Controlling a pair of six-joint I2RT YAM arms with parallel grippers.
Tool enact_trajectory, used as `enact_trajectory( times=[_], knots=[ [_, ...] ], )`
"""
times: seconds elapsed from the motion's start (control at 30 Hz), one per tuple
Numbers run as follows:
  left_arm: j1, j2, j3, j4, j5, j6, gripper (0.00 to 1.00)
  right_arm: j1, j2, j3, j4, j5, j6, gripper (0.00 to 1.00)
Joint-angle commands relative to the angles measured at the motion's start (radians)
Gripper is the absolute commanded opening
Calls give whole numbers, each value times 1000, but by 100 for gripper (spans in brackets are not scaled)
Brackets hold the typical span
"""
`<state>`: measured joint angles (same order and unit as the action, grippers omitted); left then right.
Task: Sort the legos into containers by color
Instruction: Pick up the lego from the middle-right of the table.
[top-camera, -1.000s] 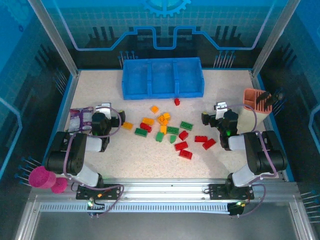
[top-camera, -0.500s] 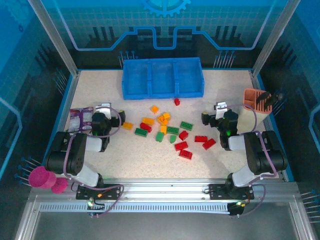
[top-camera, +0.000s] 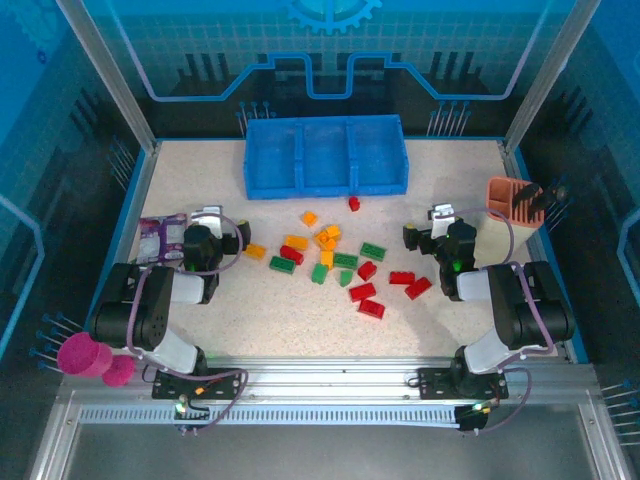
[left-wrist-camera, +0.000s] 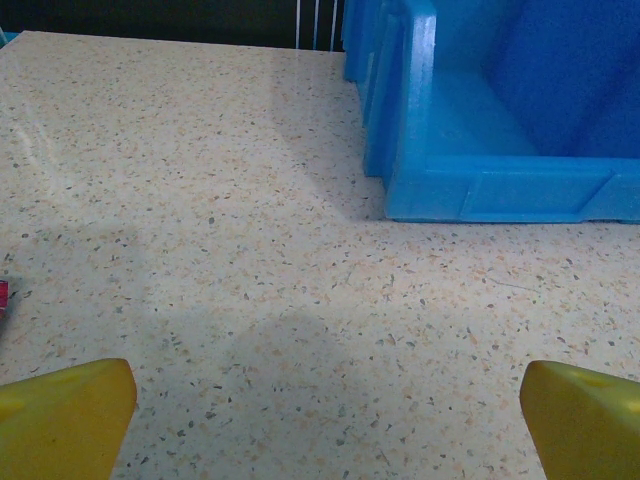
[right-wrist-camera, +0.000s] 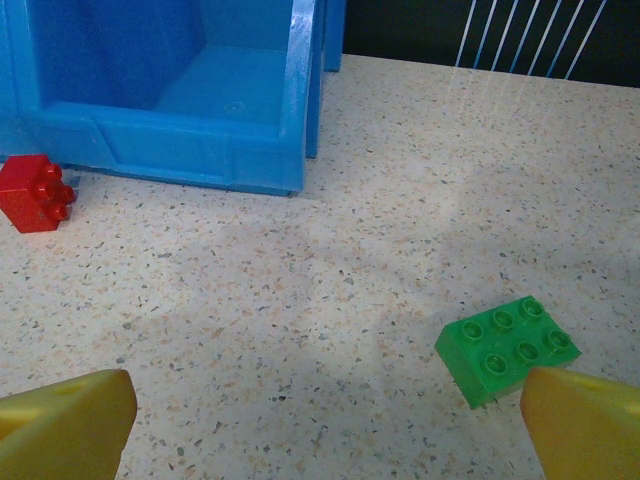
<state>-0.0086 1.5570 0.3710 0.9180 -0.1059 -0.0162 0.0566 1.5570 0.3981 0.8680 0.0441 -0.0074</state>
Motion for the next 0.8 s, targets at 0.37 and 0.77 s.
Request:
enact_trajectory(
  times=[0.37, 0.77],
  knots=[
    [4, -1, 13, 1, 23, 13, 99, 7, -17, 4, 18, 28, -3, 100],
    [4, -17, 12, -1, -7, 8, 99, 97, -252, 385, -810, 240, 149, 100]
  ],
)
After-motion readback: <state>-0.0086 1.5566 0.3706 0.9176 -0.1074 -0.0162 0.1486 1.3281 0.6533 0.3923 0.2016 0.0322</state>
